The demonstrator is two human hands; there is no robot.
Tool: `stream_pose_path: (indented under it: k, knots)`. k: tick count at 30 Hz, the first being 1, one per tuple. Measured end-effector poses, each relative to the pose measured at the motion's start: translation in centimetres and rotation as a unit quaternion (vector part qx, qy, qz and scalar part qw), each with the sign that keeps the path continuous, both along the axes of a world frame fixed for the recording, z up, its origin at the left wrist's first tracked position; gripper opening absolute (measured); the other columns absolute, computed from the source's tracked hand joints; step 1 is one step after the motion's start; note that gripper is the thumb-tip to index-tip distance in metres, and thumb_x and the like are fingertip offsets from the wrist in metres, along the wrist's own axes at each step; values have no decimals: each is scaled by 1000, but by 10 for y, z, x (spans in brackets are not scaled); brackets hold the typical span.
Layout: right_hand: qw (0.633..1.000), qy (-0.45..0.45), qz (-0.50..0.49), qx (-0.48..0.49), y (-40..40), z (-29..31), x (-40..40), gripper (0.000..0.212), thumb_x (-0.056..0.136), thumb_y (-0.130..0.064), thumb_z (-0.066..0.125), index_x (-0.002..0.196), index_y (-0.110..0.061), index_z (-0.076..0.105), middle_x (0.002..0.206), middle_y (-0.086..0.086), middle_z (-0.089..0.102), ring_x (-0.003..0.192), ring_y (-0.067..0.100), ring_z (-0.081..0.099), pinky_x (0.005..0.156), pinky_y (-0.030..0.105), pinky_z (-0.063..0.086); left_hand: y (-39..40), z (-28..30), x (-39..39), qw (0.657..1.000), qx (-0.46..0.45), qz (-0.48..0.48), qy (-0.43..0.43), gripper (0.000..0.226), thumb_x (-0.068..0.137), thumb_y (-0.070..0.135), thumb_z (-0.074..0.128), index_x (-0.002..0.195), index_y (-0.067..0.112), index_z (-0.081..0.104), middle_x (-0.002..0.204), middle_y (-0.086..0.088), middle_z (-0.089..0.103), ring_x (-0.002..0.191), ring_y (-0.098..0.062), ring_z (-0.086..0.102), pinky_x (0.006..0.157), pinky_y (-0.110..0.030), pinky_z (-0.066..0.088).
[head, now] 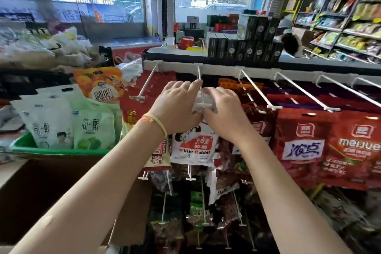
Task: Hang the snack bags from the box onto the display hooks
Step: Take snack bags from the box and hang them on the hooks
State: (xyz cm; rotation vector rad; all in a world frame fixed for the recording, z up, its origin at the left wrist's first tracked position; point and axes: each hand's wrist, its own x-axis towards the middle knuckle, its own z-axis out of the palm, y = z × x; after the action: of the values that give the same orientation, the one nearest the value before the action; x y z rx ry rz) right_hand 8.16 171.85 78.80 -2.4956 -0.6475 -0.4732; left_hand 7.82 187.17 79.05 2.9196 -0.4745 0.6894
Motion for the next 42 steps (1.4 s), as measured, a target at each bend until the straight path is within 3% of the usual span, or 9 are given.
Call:
stream_pose_path:
  k: [9, 14, 19, 23, 25, 33, 37, 40, 42]
  knots:
    - [992, -94, -53, 59, 4, -20, -20, 40, 89, -8, 58, 130, -9, 60, 123, 6, 63, 121, 20, 51, 111, 41, 38, 14, -27, -14, 992, -69, -52, -87, 74, 80, 31, 54, 148, 11, 35, 122, -7, 61, 118, -29, 53, 110, -41, 30]
    - [961, -242, -109, 75, -7, -57, -54, 28, 92, -6, 54, 119, -5, 63, 111, 6, 64, 108, 20, 56, 95, 31, 48, 8, -49, -48, 983, -123, -42, -131, 65, 79, 24, 56, 141, 5, 45, 141, -17, 47, 135, -35, 39, 116, -49, 29]
    - [970, 40, -156, 184, -10, -120, -71, 14, 96, -24, 57, 111, -25, 57, 96, -9, 65, 76, 3, 62, 67, 37, 56, 0, -107, -86, 964, -226, -35, -138, 43, 84, 17, 58, 126, 6, 58, 129, -13, 55, 119, -33, 51, 99, -44, 46]
    - [976, 100, -124, 147, -16, -142, -70, 36, 96, -45, 54, 127, -31, 42, 94, -8, 66, 56, 4, 59, 46, 27, 43, -13, -139, -95, 949, -300, 17, -97, 37, 85, 20, 51, 119, 8, 60, 118, -9, 57, 102, -26, 58, 83, -32, 50]
    - [975, 105, -111, 164, -18, -142, -67, 43, 94, -46, 59, 128, -26, 43, 98, -13, 64, 60, 3, 62, 47, 23, 45, -16, -147, -95, 946, -315, 43, -72, 40, 84, 24, 47, 118, 9, 61, 117, -8, 57, 94, -25, 61, 73, -29, 49]
    - [939, 179, -88, 281, -11, -150, -53, 29, 80, -36, 80, 98, -20, 64, 84, -19, 65, 77, -3, 63, 63, 8, 44, -24, -160, -105, 906, -405, 100, -66, 30, 86, 7, 57, 114, 9, 64, 104, -3, 61, 86, -12, 53, 75, -11, 42]
    - [895, 247, -48, 368, -19, -151, -60, 20, 84, -29, 78, 90, -14, 67, 76, -5, 71, 62, 17, 63, 58, 30, 49, -30, -167, -115, 881, -438, 165, -72, 8, 90, 11, 63, 97, 10, 59, 83, 1, 57, 75, -6, 45, 68, -7, 37]
    - [826, 311, -11, 470, -32, -151, -67, 17, 88, -21, 73, 89, -7, 64, 65, 3, 65, 46, 20, 48, 45, 29, 39, -37, -177, -119, 820, -536, 198, 12, 23, 93, 33, 63, 84, 13, 57, 74, 2, 60, 65, -7, 53, 61, -23, 39]
    - [803, 333, 7, 494, -38, -150, -70, 16, 89, -20, 71, 91, -5, 65, 66, 6, 65, 43, 17, 46, 42, 24, 37, -43, -169, -120, 669, -720, 147, 114, 24, 92, 38, 64, 97, 15, 62, 85, -4, 68, 69, -12, 64, 57, -27, 48]
